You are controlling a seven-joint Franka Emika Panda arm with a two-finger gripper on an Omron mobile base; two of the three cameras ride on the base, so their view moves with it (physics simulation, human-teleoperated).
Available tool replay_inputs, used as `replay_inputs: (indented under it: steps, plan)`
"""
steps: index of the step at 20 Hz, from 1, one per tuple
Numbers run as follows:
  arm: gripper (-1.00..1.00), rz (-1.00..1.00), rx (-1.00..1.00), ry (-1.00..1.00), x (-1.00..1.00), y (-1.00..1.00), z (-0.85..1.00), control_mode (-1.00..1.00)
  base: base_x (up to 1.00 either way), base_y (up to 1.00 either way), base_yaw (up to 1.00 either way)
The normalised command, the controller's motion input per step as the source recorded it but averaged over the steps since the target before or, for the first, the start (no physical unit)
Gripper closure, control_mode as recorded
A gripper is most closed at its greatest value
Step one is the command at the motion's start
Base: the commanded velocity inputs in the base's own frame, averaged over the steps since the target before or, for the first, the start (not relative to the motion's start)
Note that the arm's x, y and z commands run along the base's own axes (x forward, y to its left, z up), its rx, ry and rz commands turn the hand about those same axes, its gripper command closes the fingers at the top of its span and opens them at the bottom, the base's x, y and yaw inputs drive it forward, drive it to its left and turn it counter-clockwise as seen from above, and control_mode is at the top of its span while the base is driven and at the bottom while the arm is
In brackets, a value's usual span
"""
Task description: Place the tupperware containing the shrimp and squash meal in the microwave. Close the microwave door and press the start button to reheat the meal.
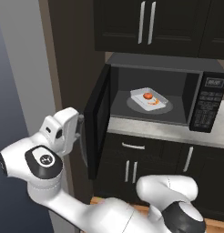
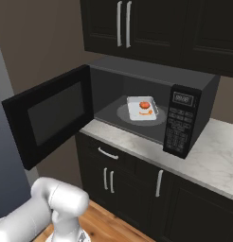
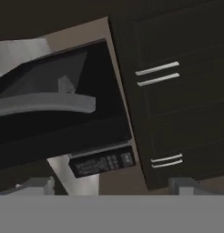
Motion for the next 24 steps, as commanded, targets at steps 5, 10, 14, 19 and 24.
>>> replay_inputs:
  steps: [5,10,14,19,24]
  plan:
    - [-1.00,0.00,0.00,0.02,0.63,0.02,-0.12,-1.00,0.00,0.00,0.00]
    - [-1.00,0.00,-0.04,0.03,0.60,0.15,-0.12,-1.00,0.00,0.00,0.00]
    - [-1.00,0.00,-0.06,0.02,0.57,0.16,-0.10,-1.00,0.00,0.00,0.00]
    - [-1.00,-0.05,-0.02,0.00,0.28,0.00,-0.02,-1.00,0.00,0.00,0.00]
    - [-1.00,-0.12,0.00,0.00,0.00,-0.45,0.00,-1.00,0.00,0.00,0.00]
